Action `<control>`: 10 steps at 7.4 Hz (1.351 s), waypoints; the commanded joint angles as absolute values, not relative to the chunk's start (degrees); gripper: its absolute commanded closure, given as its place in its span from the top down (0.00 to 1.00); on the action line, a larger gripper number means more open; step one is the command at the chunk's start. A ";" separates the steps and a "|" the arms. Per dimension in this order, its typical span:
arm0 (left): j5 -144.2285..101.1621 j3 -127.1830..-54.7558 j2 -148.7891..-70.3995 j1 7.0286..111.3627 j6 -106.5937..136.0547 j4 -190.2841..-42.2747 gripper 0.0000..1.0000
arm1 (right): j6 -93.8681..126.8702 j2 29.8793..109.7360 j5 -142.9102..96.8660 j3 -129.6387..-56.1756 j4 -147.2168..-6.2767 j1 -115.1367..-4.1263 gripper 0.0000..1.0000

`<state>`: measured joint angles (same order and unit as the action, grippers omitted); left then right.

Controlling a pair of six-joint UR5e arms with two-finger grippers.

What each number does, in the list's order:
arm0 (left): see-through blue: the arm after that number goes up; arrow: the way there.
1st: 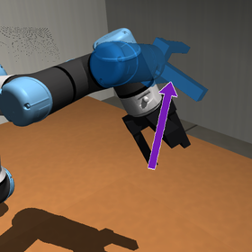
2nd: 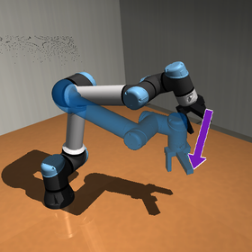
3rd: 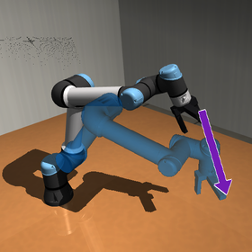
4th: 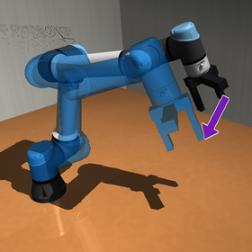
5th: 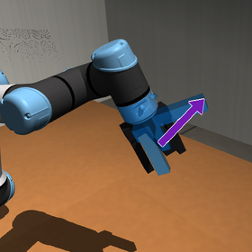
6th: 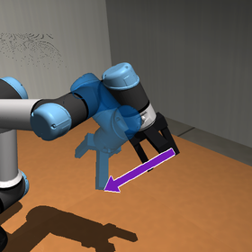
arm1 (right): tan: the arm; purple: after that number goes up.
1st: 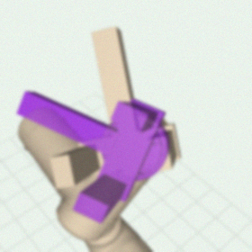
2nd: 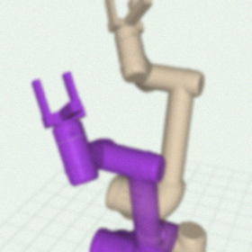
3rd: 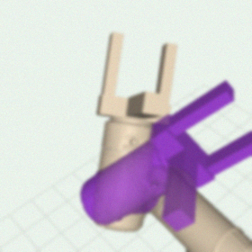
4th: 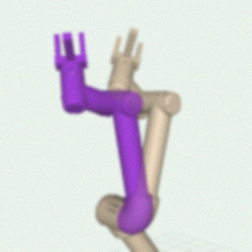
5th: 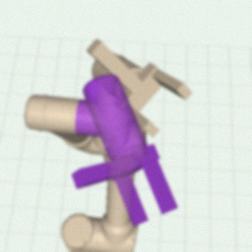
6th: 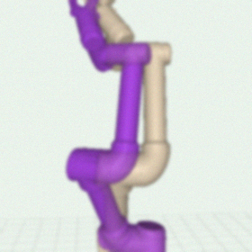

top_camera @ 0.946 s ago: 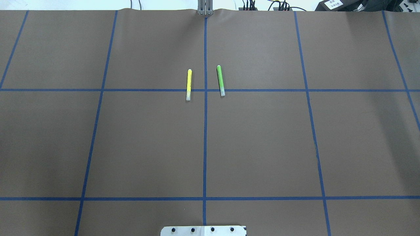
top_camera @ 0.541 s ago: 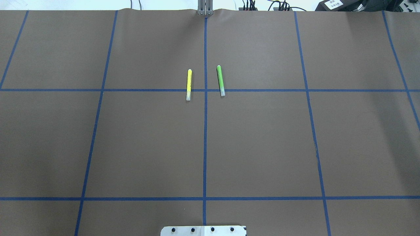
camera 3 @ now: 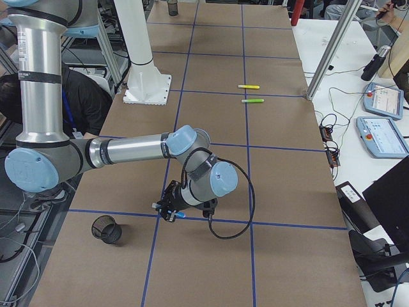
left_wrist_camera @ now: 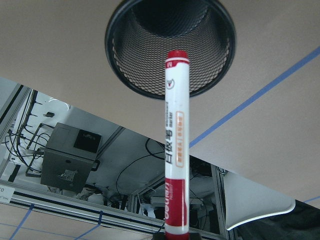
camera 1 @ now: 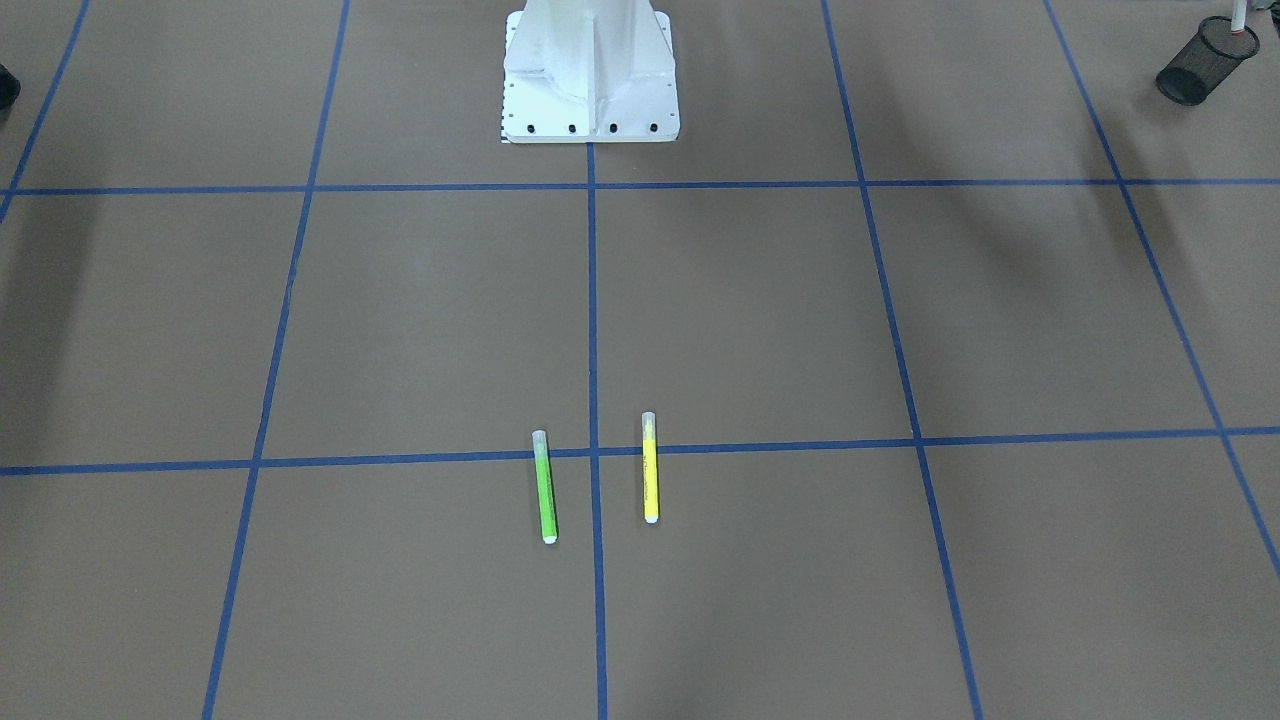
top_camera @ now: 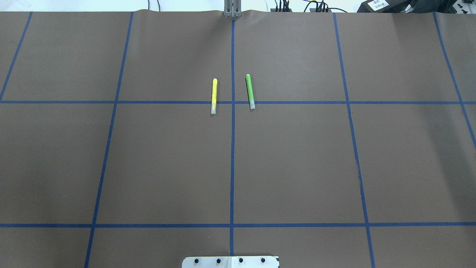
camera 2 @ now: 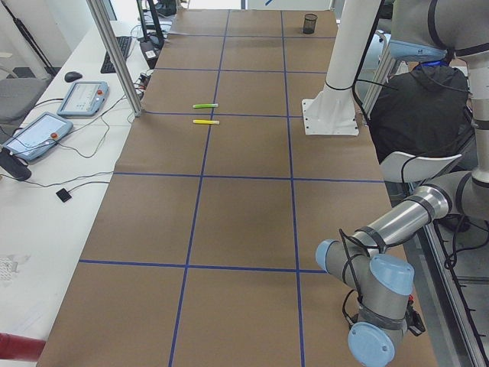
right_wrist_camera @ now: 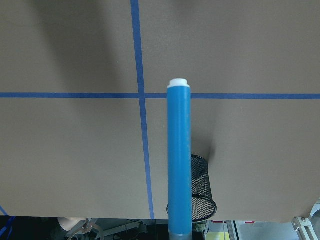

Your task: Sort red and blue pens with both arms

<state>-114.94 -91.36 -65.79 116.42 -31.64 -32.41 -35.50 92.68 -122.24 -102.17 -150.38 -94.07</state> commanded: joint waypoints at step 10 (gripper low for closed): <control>-115.58 -83.76 -70.13 116.72 -30.15 -36.83 1.00 | -35.42 92.73 -123.13 -102.22 -150.56 -94.13 0.00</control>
